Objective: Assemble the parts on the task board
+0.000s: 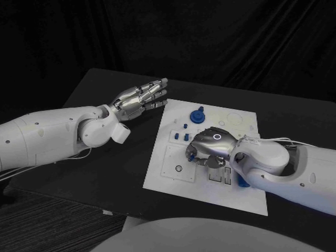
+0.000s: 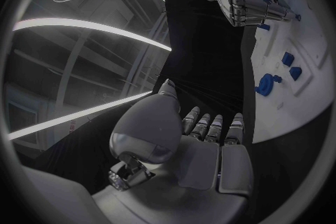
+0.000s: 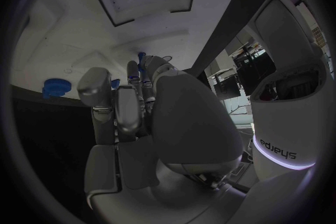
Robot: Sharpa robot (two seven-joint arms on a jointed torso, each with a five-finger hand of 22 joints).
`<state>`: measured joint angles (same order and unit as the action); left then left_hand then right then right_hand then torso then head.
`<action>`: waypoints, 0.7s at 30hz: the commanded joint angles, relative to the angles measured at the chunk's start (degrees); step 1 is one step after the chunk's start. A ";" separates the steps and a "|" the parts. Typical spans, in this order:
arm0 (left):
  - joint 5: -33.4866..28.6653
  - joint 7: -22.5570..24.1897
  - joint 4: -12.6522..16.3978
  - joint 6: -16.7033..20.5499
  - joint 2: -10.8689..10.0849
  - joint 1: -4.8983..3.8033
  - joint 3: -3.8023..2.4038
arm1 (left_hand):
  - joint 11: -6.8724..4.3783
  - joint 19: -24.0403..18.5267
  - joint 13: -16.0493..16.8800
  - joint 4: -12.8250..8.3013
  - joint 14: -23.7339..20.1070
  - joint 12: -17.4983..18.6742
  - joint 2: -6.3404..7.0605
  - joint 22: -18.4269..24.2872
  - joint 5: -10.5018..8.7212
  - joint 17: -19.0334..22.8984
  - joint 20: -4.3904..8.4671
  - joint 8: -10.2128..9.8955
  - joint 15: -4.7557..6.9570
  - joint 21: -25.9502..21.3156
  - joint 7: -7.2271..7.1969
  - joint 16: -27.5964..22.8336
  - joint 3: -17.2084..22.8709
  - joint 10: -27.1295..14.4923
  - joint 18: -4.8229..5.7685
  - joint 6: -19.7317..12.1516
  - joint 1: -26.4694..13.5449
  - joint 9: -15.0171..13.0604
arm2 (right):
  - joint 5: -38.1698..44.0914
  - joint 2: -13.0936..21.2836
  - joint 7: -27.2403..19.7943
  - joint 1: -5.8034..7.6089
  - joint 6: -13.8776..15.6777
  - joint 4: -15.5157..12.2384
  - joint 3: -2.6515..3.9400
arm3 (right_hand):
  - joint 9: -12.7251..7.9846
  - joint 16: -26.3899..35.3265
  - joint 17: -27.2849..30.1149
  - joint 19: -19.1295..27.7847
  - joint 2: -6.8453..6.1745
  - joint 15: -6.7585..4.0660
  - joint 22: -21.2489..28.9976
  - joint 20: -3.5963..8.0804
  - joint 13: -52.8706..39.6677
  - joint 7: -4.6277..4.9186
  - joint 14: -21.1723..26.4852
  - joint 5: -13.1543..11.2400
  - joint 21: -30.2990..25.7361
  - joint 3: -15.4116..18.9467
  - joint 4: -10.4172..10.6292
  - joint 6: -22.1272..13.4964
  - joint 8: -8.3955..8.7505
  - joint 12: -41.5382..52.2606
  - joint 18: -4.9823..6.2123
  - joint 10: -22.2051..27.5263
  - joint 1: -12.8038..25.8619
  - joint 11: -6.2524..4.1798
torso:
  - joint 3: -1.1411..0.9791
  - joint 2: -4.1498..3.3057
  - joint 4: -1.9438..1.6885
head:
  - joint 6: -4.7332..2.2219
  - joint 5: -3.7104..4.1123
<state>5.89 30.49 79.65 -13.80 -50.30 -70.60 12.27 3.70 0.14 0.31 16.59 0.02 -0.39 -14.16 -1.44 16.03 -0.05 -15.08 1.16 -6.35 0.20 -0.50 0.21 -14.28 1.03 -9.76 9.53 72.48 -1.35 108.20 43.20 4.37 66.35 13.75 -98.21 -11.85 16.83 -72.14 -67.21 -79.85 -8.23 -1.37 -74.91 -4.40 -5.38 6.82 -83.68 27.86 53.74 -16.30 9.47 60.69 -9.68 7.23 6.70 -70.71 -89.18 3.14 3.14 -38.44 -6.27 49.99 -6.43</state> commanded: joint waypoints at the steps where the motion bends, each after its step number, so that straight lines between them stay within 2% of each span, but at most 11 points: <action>1: -0.30 0.36 0.10 -0.93 0.18 0.13 -0.05 | 0.17 0.05 0.06 0.00 -0.02 -0.21 0.00 -0.05 0.24 0.05 -0.43 0.39 -0.39 0.09 0.42 -0.21 -0.16 -0.14 -0.50 0.12 0.39 -0.08 | 0.56 -0.11 1.46 -0.28 1.20 0.15 -0.03 | 0.00 0.22 0.04 -0.06 -0.53 0.09 -6.97 -0.12 -0.05 0.13 -0.28 -0.38 -0.28 -0.22 -0.11 -0.02 0.27 -0.09 -0.53 -0.48 -0.03 0.11 | 0.00 0.05 -0.06 | 0.01 -0.14; 11: -0.30 0.09 -0.07 -1.05 0.26 0.21 -0.05 | 0.15 0.06 0.05 0.00 -0.02 -0.21 -0.04 -0.10 0.27 0.05 -0.49 0.39 -0.48 0.10 0.51 -0.21 -0.16 -0.16 -0.51 0.10 0.41 -0.08 | 0.56 -0.23 1.61 -0.33 1.58 0.29 -0.03 | -0.05 0.27 0.09 -0.01 -0.51 0.06 -6.95 -0.11 -0.08 0.11 -0.24 -0.36 -0.32 -0.37 -0.29 0.05 0.35 -0.08 -0.52 -0.57 -0.14 0.08 | 0.04 0.07 -0.03 | 0.01 -0.13; 21: -0.30 -0.33 -0.19 -1.40 0.42 0.35 -0.05 | 0.10 0.07 0.05 0.01 -0.02 -0.22 -0.15 -0.14 0.28 0.05 -0.63 0.42 -0.67 0.11 0.71 -0.21 -0.16 -0.16 -0.51 0.24 0.43 -0.10 | 0.56 -0.37 1.79 -0.35 0.64 0.44 -0.03 | -0.09 0.35 0.17 0.05 -0.53 0.04 -6.93 -0.10 -0.11 0.11 -0.20 -0.33 -0.42 -0.48 -0.47 0.11 0.42 -0.04 -0.49 -0.69 -0.24 0.05 | 0.01 0.06 0.00 | 0.01 -0.08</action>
<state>5.89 29.86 79.42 -14.21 -50.02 -70.35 12.27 3.70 0.35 0.31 16.59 0.02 -0.39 -14.16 -1.49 16.03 -0.07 -15.29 1.40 -6.77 0.20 -0.30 0.21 -14.28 1.03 -9.76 9.74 72.48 -1.41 108.27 42.86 4.88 66.20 14.42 -97.79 -11.88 16.82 -72.14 -67.11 -79.85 -8.24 -1.37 -74.91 -4.40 -5.42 6.82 -83.68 27.85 53.50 -16.53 9.24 60.68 -9.64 7.21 6.71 -71.02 -89.18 3.22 3.15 -38.35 -6.31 49.99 -6.48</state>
